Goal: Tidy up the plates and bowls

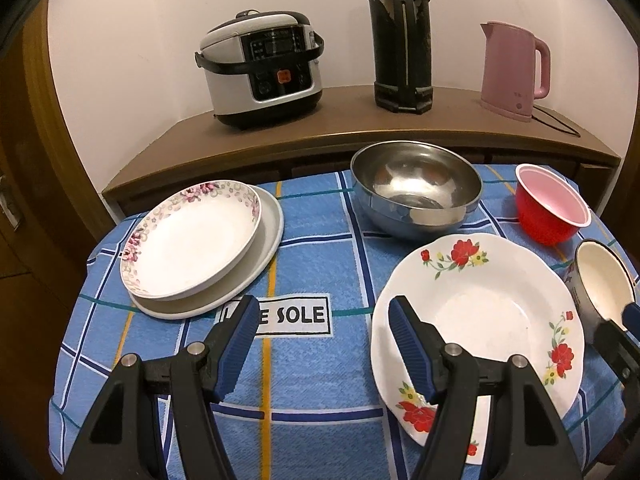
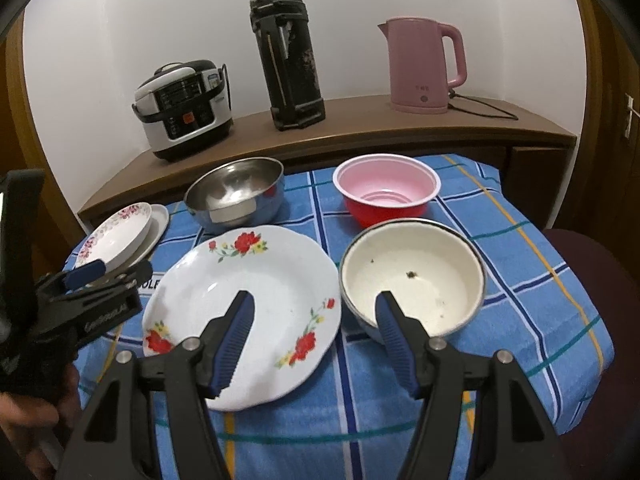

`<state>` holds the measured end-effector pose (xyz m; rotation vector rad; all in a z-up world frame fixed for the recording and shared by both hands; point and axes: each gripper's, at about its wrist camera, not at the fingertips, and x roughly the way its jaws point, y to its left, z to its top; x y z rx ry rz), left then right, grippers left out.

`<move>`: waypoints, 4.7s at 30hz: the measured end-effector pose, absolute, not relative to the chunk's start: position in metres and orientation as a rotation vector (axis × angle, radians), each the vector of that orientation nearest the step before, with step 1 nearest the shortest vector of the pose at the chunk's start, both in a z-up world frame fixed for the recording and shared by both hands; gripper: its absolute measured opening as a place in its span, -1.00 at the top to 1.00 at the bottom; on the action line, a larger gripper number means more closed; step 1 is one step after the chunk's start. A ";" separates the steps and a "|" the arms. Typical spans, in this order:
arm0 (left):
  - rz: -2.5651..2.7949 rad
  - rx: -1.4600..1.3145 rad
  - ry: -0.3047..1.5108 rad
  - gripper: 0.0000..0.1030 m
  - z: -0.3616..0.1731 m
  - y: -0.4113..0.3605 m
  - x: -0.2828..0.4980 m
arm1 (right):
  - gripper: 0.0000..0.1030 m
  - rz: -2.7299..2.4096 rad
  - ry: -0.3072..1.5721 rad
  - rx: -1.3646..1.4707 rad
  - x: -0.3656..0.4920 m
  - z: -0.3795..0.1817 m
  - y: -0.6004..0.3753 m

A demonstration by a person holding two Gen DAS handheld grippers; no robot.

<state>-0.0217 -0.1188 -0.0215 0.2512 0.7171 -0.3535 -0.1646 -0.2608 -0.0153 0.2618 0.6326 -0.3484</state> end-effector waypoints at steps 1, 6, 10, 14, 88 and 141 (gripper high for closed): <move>-0.354 0.251 0.719 -0.34 -0.022 -0.119 -0.021 | -0.24 -0.346 0.630 0.262 -0.167 -0.015 -0.261; -0.370 0.238 0.756 -0.34 -0.028 -0.118 -0.016 | -0.24 -0.300 0.669 0.294 -0.172 -0.024 -0.259; -0.393 0.222 0.785 -0.34 -0.033 -0.118 -0.013 | -0.15 -0.273 0.712 0.331 -0.166 -0.035 -0.262; -0.410 0.215 0.794 -0.34 -0.035 -0.121 -0.010 | -0.08 -0.256 0.741 0.372 -0.159 -0.045 -0.267; -0.287 -0.092 0.752 0.22 -0.009 0.029 0.076 | 0.55 0.110 0.678 0.192 -0.005 -0.012 -0.138; -0.103 0.057 0.696 0.22 -0.032 0.025 0.161 | 0.56 0.044 0.672 0.065 0.090 -0.044 -0.109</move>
